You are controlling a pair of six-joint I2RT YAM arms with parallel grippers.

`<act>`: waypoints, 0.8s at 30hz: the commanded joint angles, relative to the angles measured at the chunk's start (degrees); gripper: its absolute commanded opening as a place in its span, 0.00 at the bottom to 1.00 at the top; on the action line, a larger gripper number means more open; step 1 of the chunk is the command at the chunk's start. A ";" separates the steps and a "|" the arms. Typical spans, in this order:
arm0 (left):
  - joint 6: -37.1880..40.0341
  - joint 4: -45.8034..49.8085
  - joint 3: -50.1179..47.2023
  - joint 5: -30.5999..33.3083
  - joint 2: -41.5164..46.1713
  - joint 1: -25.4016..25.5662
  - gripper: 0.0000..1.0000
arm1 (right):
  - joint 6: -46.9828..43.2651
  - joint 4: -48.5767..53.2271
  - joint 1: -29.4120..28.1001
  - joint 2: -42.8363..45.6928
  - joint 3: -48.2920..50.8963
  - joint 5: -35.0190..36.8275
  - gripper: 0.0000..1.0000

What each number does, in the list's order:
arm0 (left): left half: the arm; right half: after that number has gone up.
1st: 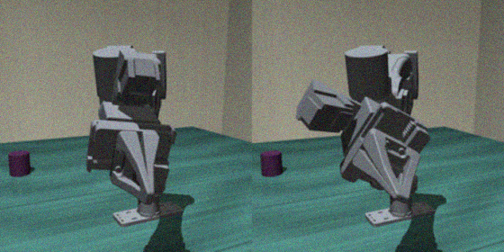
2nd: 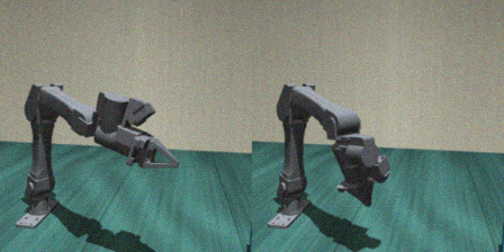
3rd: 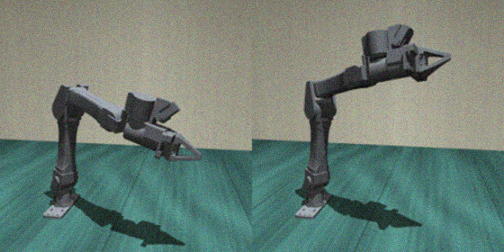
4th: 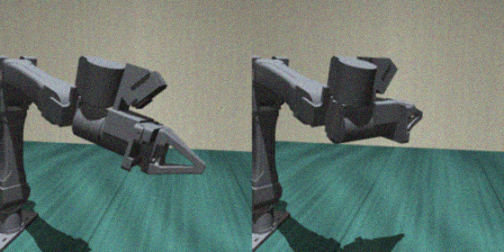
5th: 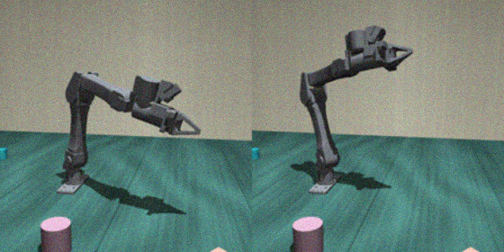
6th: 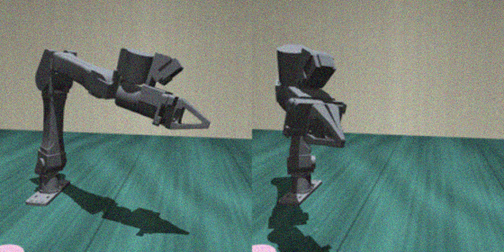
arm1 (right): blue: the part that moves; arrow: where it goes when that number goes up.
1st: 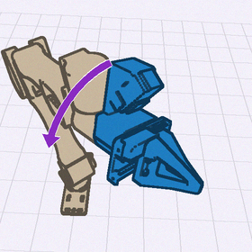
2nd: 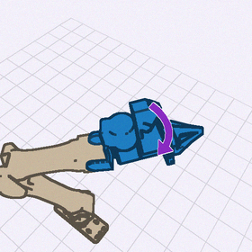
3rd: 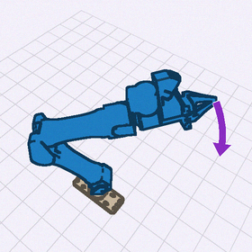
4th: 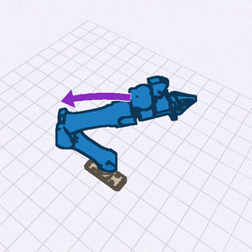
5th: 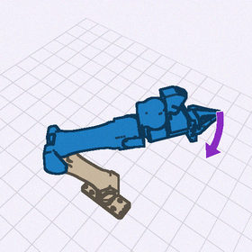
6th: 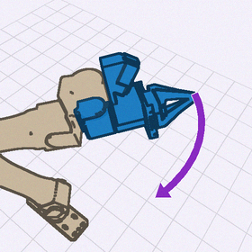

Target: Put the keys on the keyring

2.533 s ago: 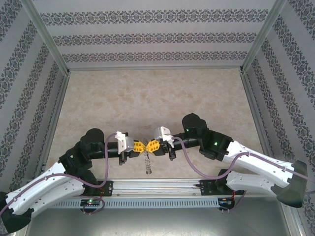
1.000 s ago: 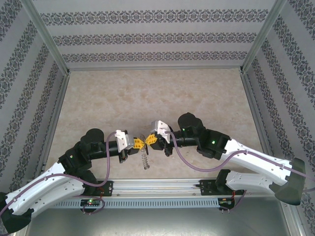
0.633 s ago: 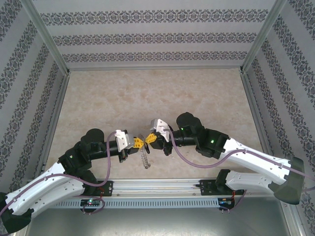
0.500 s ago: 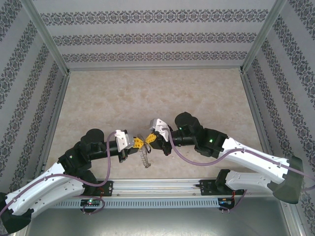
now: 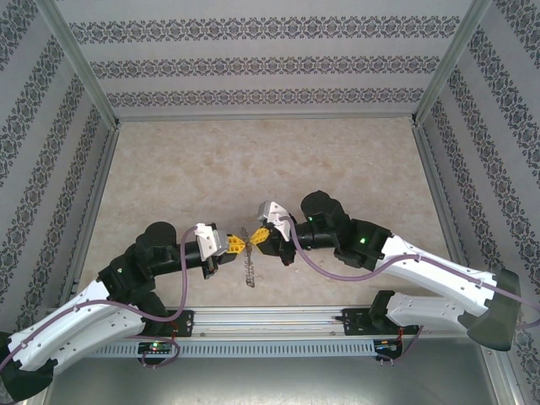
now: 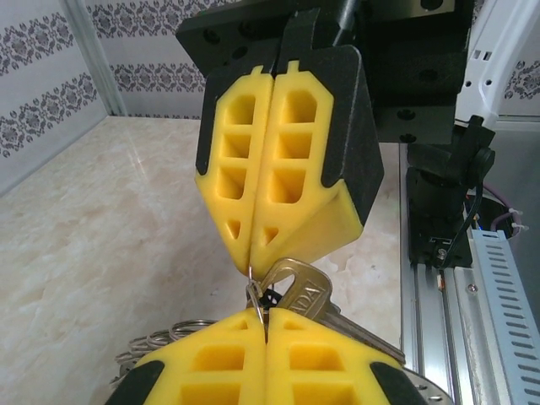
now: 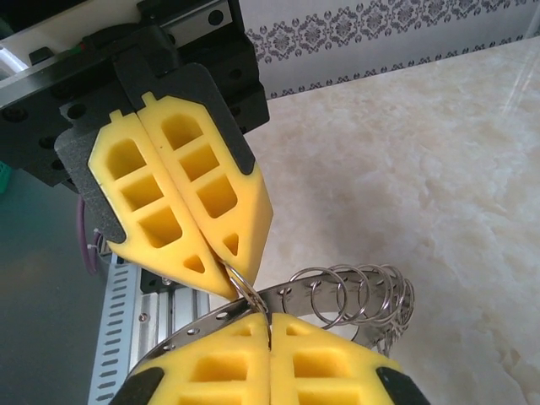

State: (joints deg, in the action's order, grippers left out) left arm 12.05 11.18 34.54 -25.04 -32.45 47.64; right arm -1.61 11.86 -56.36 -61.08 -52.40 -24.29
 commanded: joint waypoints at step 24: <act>-0.53 -5.54 3.16 -9.34 -0.10 1.40 0.00 | -14.36 -9.53 -0.55 5.68 5.39 -9.54 0.35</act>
State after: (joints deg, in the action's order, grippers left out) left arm 12.40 10.66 35.29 -31.99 -33.06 48.07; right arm -14.15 5.13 -56.34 -54.19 -46.44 -30.02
